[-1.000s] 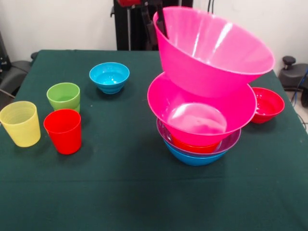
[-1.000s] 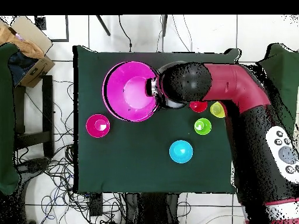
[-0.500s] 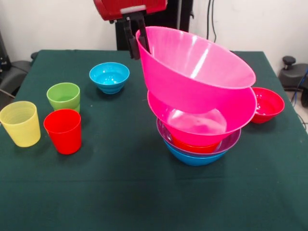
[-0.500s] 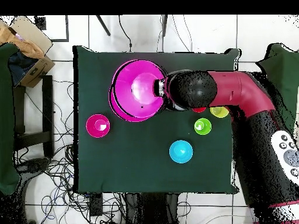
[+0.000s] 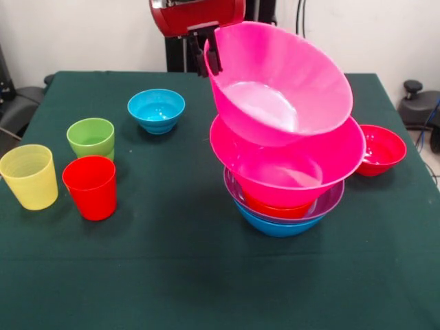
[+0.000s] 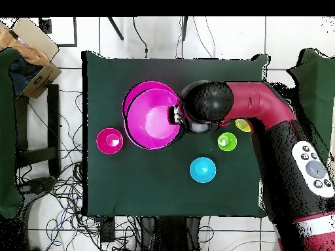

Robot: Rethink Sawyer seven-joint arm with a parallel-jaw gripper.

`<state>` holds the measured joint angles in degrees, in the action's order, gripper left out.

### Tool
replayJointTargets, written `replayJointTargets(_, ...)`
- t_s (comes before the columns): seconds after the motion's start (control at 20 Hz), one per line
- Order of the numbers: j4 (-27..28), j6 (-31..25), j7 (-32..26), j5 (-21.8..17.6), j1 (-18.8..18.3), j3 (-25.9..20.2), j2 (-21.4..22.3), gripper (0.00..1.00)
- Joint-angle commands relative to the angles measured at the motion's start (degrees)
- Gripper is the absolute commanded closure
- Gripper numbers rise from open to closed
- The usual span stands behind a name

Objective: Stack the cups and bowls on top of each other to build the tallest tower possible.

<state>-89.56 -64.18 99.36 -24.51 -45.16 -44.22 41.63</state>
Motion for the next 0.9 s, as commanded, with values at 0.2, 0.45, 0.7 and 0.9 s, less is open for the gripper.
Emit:
replayJointTargets(0.2,0.5,-3.8,-17.0,-5.3,1.7,-1.6,-3.7,1.0)
replayJointTargets(0.45,-1.3,5.2,-12.8,-4.8,0.2,-3.0,-3.1,1.0)
replayJointTargets(0.7,-1.8,7.9,-12.0,-3.6,-0.8,-4.5,-2.8,1.0)
replayJointTargets(0.9,-3.5,9.7,-11.7,-4.1,-1.3,-4.8,-2.4,1.0)
